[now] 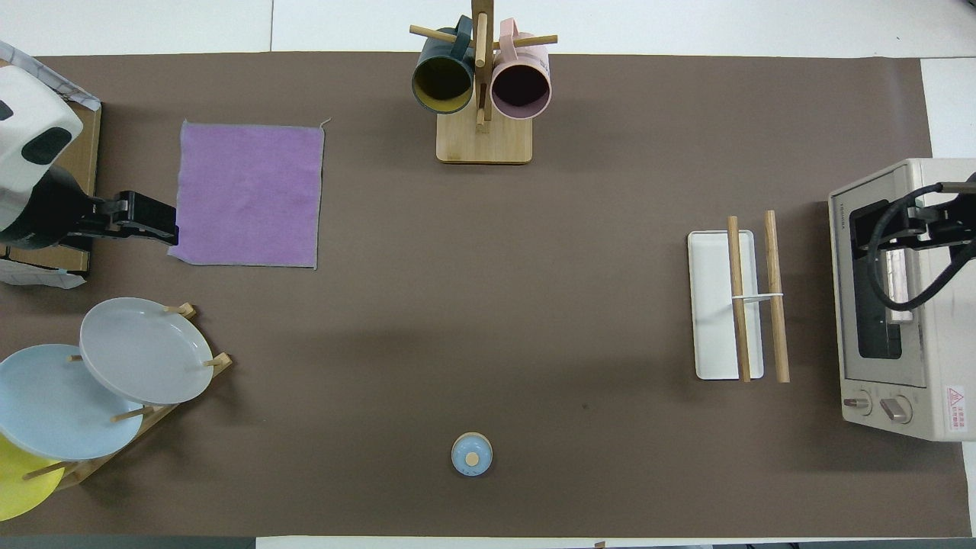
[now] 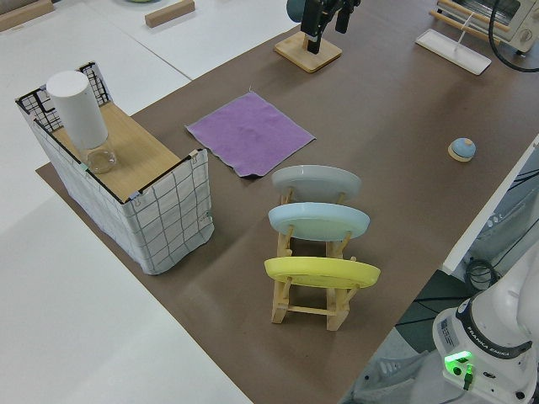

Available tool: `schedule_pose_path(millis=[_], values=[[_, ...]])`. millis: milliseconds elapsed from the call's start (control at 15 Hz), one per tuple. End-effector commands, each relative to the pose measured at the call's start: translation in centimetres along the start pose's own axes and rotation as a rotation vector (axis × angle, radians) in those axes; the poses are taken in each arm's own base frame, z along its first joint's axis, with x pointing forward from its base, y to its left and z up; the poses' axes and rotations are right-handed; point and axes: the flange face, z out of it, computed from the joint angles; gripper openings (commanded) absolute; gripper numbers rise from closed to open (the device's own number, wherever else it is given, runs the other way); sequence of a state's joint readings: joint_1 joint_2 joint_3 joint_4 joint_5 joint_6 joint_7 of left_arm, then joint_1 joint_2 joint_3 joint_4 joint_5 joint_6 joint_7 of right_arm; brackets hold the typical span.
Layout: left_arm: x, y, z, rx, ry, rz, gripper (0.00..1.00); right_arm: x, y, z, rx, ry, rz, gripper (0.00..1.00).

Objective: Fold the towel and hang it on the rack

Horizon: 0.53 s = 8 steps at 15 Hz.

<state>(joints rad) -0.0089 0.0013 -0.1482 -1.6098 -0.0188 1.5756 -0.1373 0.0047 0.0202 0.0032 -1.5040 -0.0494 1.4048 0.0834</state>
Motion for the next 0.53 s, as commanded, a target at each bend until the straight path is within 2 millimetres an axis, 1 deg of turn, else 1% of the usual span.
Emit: schedule_pose_path(millis=[0,467], values=[[-0.89,-0.04,-0.08,-0.005,-0.001,0.006,1.0,-0.57,0.23,0.08,0.02,-0.014,-0.009,1.0],[-1.1,-0.05,0.1,-0.004,-0.016,0.0,1.0,-0.57,0.23,0.01,0.02,-0.013,-0.009,1.0]])
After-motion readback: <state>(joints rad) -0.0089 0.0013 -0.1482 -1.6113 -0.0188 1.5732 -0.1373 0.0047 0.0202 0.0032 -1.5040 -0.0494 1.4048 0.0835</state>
